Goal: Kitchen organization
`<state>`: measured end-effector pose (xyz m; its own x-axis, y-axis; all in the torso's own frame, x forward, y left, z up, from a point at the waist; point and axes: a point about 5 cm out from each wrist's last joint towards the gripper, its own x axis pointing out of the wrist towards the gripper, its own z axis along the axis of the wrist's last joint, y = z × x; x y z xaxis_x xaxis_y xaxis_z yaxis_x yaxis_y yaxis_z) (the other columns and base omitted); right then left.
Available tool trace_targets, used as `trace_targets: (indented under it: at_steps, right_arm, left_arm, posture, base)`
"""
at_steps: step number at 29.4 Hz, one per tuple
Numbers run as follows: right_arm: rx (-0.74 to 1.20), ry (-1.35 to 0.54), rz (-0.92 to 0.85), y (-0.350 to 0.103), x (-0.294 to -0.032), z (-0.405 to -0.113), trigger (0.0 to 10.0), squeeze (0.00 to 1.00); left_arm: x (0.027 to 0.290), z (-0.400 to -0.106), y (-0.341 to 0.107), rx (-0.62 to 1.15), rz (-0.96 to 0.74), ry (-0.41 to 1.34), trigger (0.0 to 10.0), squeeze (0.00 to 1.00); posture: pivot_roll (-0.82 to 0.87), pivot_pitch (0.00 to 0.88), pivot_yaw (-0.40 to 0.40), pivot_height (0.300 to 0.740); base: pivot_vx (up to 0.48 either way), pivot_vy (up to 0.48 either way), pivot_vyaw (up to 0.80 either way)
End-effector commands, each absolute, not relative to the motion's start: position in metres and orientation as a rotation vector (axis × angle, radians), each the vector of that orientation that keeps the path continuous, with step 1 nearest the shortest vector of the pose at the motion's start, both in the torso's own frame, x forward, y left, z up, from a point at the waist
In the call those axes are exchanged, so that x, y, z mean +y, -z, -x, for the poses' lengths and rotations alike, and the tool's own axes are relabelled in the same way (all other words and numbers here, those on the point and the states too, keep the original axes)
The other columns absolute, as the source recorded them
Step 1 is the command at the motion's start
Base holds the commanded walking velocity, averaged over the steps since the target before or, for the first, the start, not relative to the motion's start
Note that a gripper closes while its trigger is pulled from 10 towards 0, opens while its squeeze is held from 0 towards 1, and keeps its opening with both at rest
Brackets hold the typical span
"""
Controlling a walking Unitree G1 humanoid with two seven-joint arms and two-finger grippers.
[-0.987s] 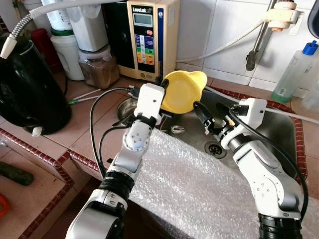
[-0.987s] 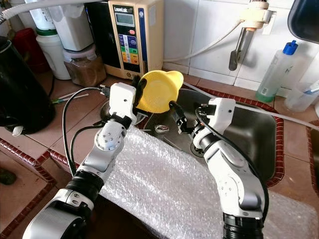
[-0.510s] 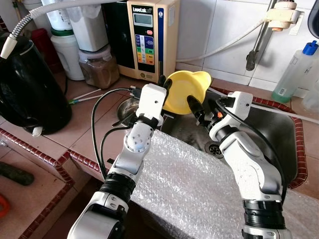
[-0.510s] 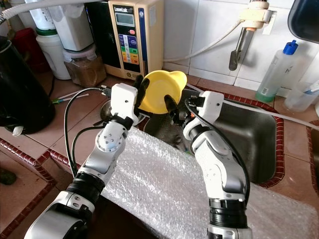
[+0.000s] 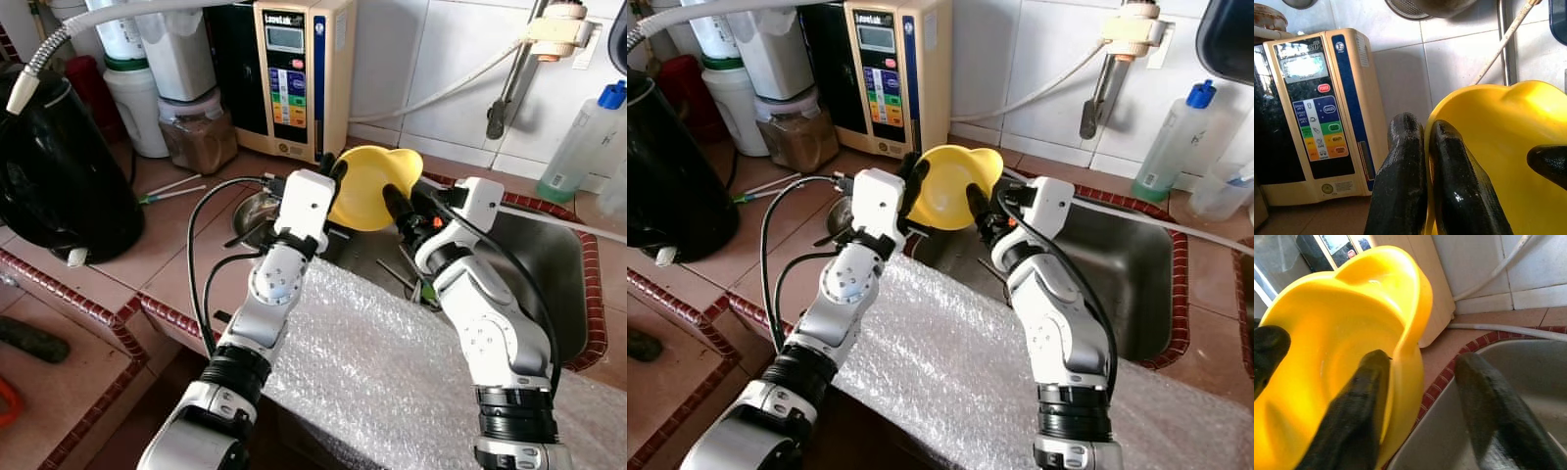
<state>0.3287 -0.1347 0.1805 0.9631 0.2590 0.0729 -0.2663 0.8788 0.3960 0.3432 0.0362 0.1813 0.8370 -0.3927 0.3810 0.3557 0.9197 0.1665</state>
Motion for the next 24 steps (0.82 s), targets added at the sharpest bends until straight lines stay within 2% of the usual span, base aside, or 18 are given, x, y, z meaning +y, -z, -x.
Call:
trace_targets:
  at_steps: [1, 18, 19, 20, 21, 22, 23, 24]
  right_arm:
    - [0.012, -0.217, -0.428, -0.174, -0.145, -0.330, 0.0, 0.00]
    - [0.079, -0.227, -0.462, -0.163, -0.145, -0.331, 0.0, 0.00]
    - [0.077, -0.223, -0.460, -0.163, -0.145, -0.332, 0.0, 0.00]
    - [0.076, -0.221, -0.459, -0.163, -0.145, -0.332, 0.0, 0.00]
    - [0.075, -0.216, -0.459, -0.164, -0.146, -0.333, 0.0, 0.00]
    - [0.070, -0.206, -0.458, -0.164, -0.146, -0.333, 0.0, 0.00]
    - [0.070, -0.206, -0.458, -0.164, -0.146, -0.333, 0.0, 0.00]
    - [0.067, -0.191, -0.456, -0.164, -0.147, -0.335, 0.0, 0.00]
  left_arm:
    - [0.041, -0.344, -0.189, -0.452, -0.084, 0.382, 0.0, 0.00]
    - [0.040, -0.344, -0.189, -0.455, -0.097, 0.401, 0.0, 0.00]
    - [0.040, -0.344, -0.189, -0.454, -0.098, 0.403, 1.0, 0.00]
    - [0.040, -0.344, -0.189, -0.453, -0.099, 0.404, 1.0, 0.00]
    - [0.040, -0.344, -0.189, -0.449, -0.097, 0.406, 4.4, 0.00]
    - [0.039, -0.345, -0.188, -0.439, -0.088, 0.405, 9.1, 0.00]
    - [0.039, -0.345, -0.188, -0.439, -0.088, 0.405, 9.1, 0.00]
    - [0.037, -0.344, -0.186, -0.415, -0.070, 0.430, 10.0, 0.00]
  posture:
    - [-0.03, 0.000, 0.036, 0.740]
    - [-0.02, 0.000, 0.042, 0.740]
    - [-0.02, 0.000, 0.042, 0.740]
    - [-0.02, 0.000, 0.042, 0.740]
    - [-0.02, 0.000, 0.042, 0.740]
    - [-0.01, 0.000, 0.042, 0.740]
    - [-0.01, 0.000, 0.042, 0.740]
    - [-0.01, 0.000, 0.042, 0.740]
  base:
    - [0.000, 0.000, 0.00]
    - [0.000, 0.000, 0.00]
    - [0.000, 0.000, 0.00]
    - [0.000, 0.000, 0.00]
    - [0.000, 0.000, 0.00]
    - [0.000, 0.000, 0.00]
    - [0.000, 0.000, 0.00]
    - [0.000, 0.000, 0.00]
